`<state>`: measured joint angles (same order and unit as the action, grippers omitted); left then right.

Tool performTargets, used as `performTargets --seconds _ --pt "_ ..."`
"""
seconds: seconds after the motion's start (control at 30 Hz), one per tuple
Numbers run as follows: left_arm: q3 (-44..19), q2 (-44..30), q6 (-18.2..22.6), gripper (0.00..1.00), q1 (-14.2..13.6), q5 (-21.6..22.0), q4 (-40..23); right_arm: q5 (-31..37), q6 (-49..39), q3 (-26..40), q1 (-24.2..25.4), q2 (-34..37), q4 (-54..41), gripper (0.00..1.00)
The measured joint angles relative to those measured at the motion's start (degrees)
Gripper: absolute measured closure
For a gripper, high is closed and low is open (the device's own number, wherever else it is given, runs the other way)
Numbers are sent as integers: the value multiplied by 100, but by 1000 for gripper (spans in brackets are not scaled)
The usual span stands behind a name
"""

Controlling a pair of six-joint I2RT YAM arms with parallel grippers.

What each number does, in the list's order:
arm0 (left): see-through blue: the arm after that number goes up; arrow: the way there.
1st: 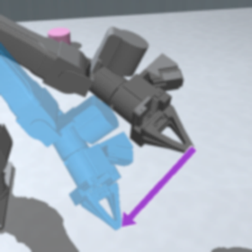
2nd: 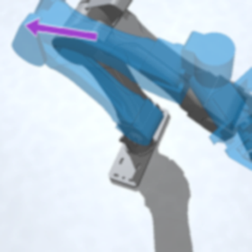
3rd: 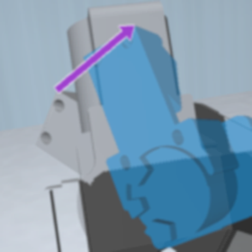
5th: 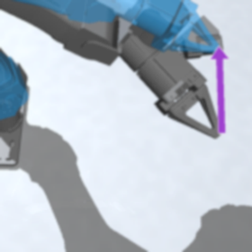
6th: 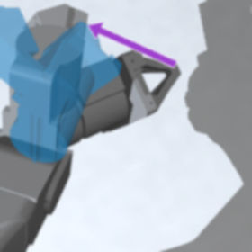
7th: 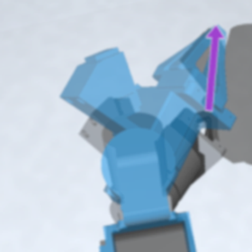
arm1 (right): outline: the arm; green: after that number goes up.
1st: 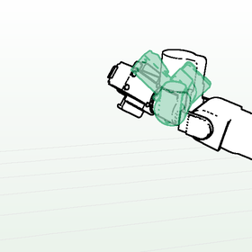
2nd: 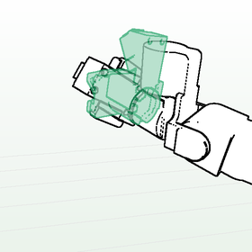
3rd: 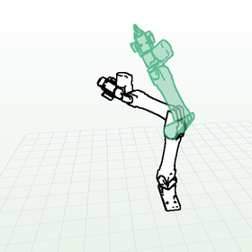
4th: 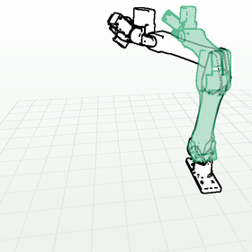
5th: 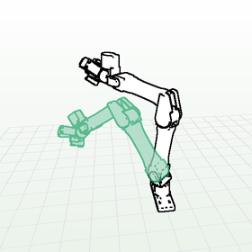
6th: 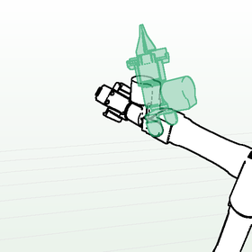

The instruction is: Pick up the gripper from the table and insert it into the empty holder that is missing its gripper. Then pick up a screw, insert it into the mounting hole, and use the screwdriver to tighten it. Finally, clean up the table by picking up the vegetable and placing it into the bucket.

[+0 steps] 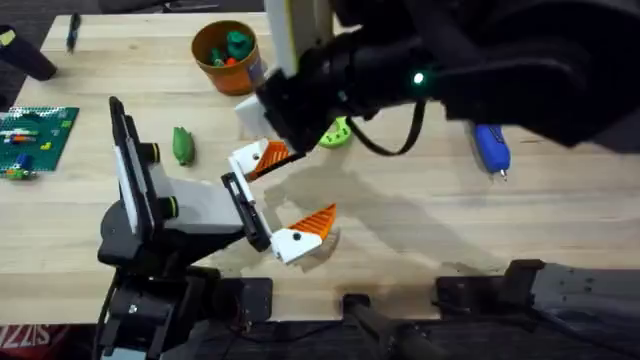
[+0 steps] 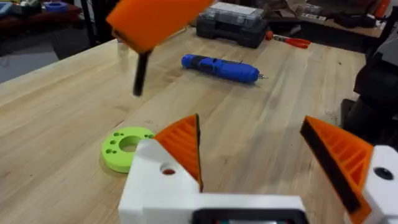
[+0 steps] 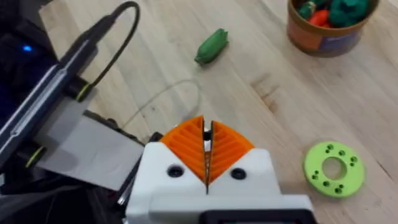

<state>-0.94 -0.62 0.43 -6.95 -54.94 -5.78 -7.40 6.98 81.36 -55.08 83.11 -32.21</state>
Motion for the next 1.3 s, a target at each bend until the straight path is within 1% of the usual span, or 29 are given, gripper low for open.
performTargets --seconds 0.2,0.53,1.3 --pt "1 0 0 14 -1 0 0 -3 0 4 -241 0 -1 996" --pt "1 0 0 15 1 0 0 -2 4 23 -250 0 -368 996" --pt "1 0 0 15 0 0 0 4 7 24 -405 157 -339 996"
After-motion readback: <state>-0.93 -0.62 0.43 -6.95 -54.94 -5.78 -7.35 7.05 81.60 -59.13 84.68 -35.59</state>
